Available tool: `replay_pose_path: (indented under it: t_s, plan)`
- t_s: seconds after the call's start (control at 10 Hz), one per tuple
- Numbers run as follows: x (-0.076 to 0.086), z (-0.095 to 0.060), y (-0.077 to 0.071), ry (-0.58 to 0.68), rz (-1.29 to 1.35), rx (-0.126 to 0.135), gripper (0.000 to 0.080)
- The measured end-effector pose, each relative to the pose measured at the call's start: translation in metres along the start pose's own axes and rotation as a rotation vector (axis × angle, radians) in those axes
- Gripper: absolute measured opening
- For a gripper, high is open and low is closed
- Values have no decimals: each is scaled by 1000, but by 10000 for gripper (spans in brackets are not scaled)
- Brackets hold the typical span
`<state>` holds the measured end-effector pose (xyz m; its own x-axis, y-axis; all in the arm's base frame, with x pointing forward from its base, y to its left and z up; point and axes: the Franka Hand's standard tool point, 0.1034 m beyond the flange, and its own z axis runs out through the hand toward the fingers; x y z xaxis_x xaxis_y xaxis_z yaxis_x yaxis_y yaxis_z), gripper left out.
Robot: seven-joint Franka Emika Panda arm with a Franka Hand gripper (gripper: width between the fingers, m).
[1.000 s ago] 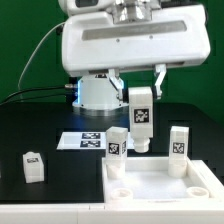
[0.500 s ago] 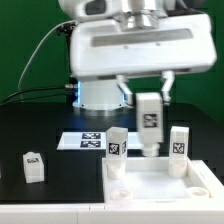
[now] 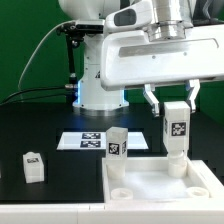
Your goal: Assemble square table
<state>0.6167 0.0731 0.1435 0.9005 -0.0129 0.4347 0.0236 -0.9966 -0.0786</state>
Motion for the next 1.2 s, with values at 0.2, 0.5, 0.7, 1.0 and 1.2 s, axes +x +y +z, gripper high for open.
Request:
replay_pose_path:
  t_s: [0.2,0.5,0.7,1.0,1.2]
  plan:
    - [-3,7,-10,15,-27,3,284]
    - [0,15,-22,12,-57,11,284]
    - [-1,16,-22,11,-56,11,284]
    - [-3,28,-30,41,-91,10,284]
    - [0,36,-25,43,-105,5,284]
